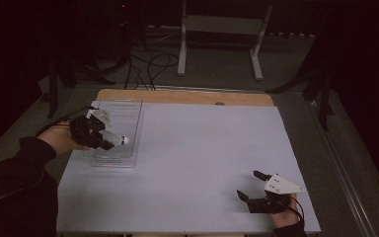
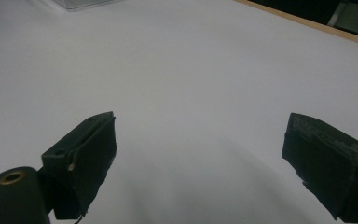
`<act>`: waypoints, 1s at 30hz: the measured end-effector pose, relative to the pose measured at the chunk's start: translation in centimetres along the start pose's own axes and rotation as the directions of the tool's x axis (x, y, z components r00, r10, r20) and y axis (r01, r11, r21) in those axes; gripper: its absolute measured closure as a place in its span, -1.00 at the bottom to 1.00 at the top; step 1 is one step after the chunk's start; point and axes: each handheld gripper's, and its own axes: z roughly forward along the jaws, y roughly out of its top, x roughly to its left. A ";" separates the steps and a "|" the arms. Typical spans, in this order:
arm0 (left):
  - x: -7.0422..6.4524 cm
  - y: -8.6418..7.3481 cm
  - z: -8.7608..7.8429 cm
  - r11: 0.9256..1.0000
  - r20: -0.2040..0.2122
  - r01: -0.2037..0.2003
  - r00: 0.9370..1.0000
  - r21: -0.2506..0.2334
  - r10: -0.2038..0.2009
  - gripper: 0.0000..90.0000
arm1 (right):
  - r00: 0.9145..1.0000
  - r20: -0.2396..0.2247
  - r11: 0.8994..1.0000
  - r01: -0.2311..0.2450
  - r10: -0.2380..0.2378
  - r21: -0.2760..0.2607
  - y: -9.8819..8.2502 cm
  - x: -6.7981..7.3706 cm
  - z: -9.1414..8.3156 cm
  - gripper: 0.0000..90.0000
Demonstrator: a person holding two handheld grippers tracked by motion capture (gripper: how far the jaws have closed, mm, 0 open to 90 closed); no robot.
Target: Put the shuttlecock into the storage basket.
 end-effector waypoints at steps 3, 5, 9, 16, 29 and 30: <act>0.4 -0.1 0.5 1.000 0.011 0.001 1.000 0.003 -0.001 0.99 | 1.000 0.000 1.000 0.000 0.000 0.001 0.0 0.0 0.0 -0.78; 0.7 -0.2 0.9 1.000 0.011 0.001 1.000 0.010 -0.001 0.99 | 1.000 0.001 1.000 0.000 0.000 0.005 0.0 0.0 0.0 -0.78; 1.1 -0.2 1.4 1.000 0.020 0.018 1.000 0.010 -0.018 0.99 | 1.000 -0.001 1.000 0.001 -0.001 0.004 0.0 0.0 0.0 -0.78; 1.7 -0.1 2.0 1.000 0.026 0.011 1.000 0.012 -0.011 0.99 | 1.000 -0.001 1.000 0.001 -0.001 0.003 0.0 0.0 0.0 -0.78; 2.5 -0.1 3.5 0.998 0.028 0.015 0.999 0.053 -0.016 0.99 | 1.000 -0.004 1.000 0.003 -0.003 0.006 0.0 0.1 0.0 -0.78; 2.6 -0.1 3.6 0.998 0.030 0.017 0.999 0.057 -0.019 0.99 | 1.000 -0.004 1.000 0.004 -0.004 0.005 0.0 0.1 0.0 -0.78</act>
